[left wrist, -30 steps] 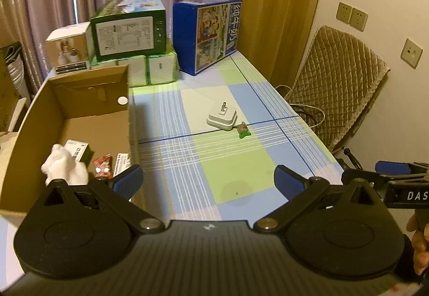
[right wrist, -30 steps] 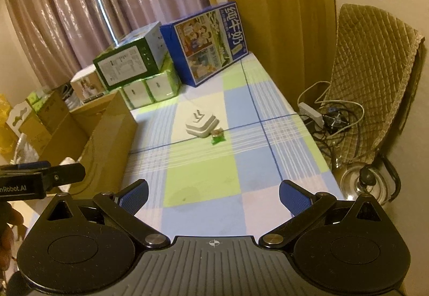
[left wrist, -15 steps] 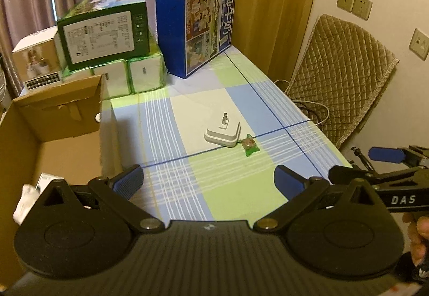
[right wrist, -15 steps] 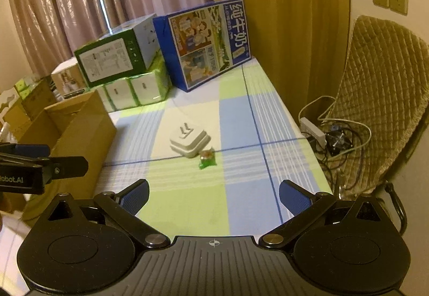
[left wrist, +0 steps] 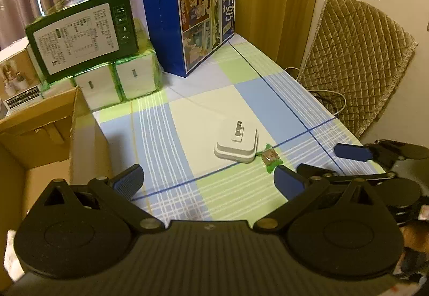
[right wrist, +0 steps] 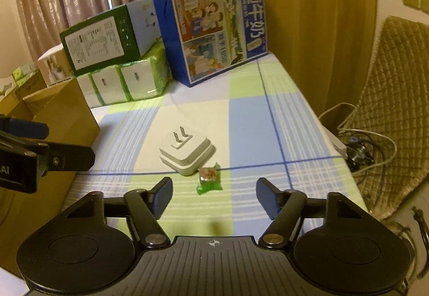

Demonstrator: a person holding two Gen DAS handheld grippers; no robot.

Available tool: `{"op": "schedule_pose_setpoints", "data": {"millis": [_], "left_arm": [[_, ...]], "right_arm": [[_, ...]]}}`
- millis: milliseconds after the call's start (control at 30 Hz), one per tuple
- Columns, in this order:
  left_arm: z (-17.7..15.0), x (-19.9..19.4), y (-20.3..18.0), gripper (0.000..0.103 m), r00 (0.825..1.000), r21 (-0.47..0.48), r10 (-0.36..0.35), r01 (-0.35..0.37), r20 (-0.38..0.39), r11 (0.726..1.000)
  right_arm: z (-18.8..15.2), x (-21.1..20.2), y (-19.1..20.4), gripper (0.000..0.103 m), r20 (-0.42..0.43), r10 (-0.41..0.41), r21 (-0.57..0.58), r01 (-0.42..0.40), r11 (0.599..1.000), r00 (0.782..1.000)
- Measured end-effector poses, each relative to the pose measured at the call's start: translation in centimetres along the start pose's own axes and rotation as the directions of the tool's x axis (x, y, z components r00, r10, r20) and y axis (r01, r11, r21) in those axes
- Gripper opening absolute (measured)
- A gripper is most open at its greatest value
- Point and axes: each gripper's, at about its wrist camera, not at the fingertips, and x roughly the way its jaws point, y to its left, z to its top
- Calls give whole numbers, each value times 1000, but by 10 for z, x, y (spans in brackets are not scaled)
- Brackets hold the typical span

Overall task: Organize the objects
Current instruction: 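Approach the white plug adapter with the left tool and the candy with the right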

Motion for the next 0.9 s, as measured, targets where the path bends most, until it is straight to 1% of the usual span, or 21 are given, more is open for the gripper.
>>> {"op": "schedule_pose_setpoints", "data": {"millis": [167,333,400,567,633,733,867,900], "left_arm": [[5,17,2,102,1000,-8,7,-7,-13,1000],[6,27,9,102,1000,-29,12,-13,-20,999],[6,29,10,102,1000,-27,12,-13,-23,1000],[6,32,10,102,1000,-28,6,-7,-25,1000],[7,34,9,102,1000,-23,6,-7,-26,1000],[9,36,6,102,1000,-16,3,-4,-30,1000],[14,43,-2,102,999,13,2,-1,-34,1000],[15,47,-5,102,999,24,-3,4,-38,1000]], "right_arm": [[2,31,-3,46,-28,17,-8,-17,1000,999],[5,56,0,40,-52,45,-44,-47,998,998],[5,66,1,35,-69,42,-52,-46,998,997],[4,83,0,30,-105,28,-53,-33,998,994],[4,84,-1,23,-107,33,-59,-40,997,994],[5,81,-3,20,-98,5,-62,-11,998,995],[10,62,-22,17,-50,-47,18,48,999,998],[11,57,-28,15,-41,-64,38,66,997,997]]}}
